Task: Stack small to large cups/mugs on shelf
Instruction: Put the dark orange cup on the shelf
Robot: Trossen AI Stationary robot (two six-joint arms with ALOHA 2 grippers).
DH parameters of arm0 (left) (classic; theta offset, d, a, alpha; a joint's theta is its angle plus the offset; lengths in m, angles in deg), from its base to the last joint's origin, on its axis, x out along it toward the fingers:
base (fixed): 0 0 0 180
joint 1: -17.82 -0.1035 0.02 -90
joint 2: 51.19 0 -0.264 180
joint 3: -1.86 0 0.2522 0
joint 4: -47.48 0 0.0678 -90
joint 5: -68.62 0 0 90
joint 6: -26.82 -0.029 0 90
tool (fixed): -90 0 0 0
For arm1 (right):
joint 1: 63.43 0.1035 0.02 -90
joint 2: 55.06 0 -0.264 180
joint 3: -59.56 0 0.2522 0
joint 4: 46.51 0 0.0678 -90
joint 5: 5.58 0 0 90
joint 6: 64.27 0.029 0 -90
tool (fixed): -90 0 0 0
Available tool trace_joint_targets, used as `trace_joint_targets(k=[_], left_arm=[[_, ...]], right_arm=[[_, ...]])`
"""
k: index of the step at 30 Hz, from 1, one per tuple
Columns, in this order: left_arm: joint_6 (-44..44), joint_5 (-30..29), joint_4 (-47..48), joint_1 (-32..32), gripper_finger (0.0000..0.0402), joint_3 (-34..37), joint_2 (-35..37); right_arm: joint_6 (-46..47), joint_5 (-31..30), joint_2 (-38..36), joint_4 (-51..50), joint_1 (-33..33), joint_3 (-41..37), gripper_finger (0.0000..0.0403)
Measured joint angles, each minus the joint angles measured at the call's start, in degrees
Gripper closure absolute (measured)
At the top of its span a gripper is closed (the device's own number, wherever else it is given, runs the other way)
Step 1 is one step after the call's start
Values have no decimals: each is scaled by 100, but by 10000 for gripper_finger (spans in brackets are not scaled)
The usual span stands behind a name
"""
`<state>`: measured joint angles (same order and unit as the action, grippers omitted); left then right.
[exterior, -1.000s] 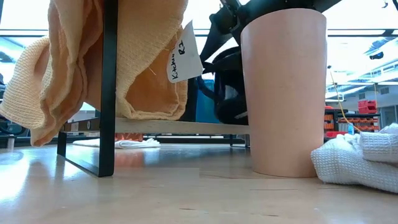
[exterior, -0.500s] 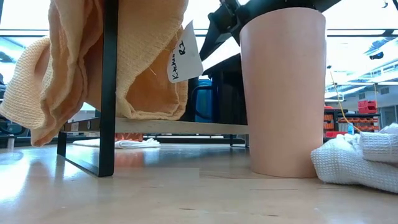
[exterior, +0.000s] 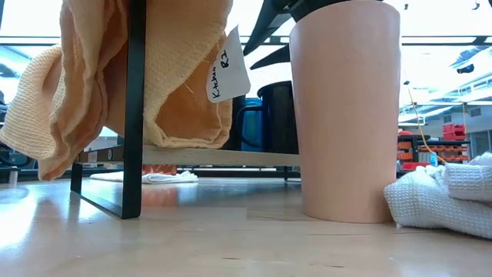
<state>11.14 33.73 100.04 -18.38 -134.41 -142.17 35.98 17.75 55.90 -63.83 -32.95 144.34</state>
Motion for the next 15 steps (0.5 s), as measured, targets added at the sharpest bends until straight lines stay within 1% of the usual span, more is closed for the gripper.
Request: trace_joint_targets(k=[5, 10, 12, 15], left_arm=[[4, 0, 2, 2, 320, -1, 0], [2, 0, 4, 1, 318, -2, 0], [4, 0, 2, 2, 320, -2, 0], [4, 0, 2, 0, 323, 0, 0]], right_arm=[[-282, -62, -267, 0, 46, -2, 321], [-1037, -133, -755, -60, 251, -2, 321], [-1428, 37, -969, -141, 357, -2, 321], [-1815, 716, -1252, -508, 554, -2, 321]])
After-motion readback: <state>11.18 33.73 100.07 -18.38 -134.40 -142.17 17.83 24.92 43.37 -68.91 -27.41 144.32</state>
